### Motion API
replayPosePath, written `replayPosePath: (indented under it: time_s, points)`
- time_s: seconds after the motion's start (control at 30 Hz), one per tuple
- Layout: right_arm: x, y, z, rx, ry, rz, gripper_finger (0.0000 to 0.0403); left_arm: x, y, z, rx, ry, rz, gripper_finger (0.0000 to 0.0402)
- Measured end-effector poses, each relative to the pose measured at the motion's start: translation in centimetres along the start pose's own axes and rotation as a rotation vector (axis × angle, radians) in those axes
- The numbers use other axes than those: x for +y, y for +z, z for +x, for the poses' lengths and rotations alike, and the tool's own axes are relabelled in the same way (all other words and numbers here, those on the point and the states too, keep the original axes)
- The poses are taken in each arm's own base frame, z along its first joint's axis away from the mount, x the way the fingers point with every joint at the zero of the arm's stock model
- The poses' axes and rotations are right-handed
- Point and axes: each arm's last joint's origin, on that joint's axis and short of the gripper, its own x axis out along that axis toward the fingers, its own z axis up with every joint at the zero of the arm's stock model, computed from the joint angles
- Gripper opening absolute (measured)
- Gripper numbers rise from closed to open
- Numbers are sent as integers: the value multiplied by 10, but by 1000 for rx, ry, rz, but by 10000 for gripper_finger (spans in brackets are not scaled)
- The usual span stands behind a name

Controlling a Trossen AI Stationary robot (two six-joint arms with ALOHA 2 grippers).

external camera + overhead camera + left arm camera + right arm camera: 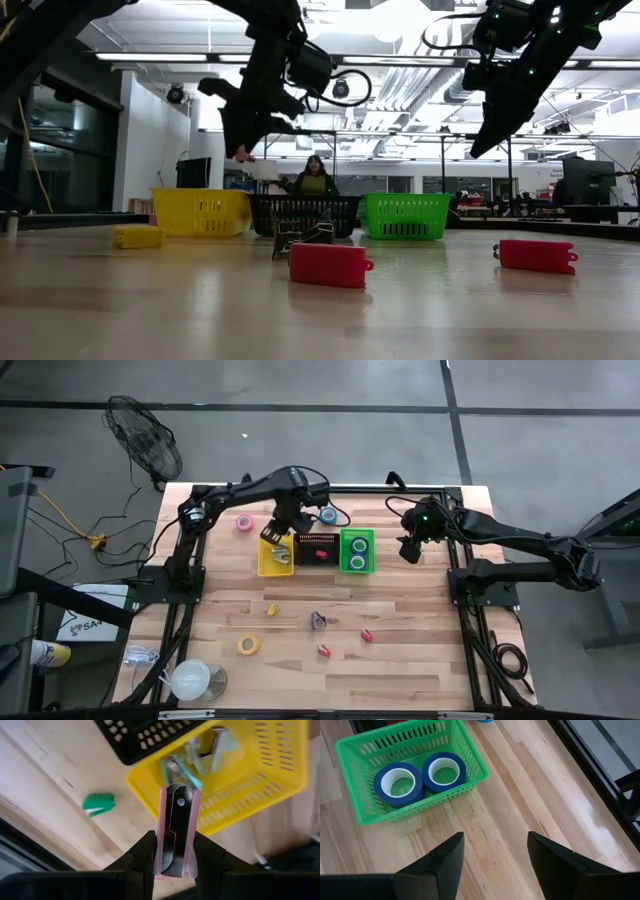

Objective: Pick and place Stapler, Stapler remover, tape
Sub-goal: Put the pink staple remover into the yellow bin

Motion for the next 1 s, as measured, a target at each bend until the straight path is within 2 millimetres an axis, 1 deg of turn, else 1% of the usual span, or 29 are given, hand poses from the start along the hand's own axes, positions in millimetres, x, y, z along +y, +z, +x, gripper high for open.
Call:
replayPosePath:
  time_s: [0.1, 0.23, 0.47, 0.63, 0.8, 1.0]
  points:
    - [0, 0, 0, 0, 0, 0, 209, -8, 0, 0, 5, -8, -10, 92]
    - [0, 0, 0, 1, 0, -1, 209, -20, -7, 6, 5, -13, -51, 92]
    - [0, 0, 0, 1, 0, -12, 209, -42, -19, 30, -49, 7, -151, 92]
    - [0, 0, 0, 1, 0, -12, 209, -57, -20, 44, -85, 22, -191, 92]
    - [0, 0, 0, -3, -2, -11, 209, -63, -17, 57, -121, 41, -212, 92]
    - [0, 1, 0, -9, -4, -9, 209, -61, -12, 71, -163, 84, -253, 92]
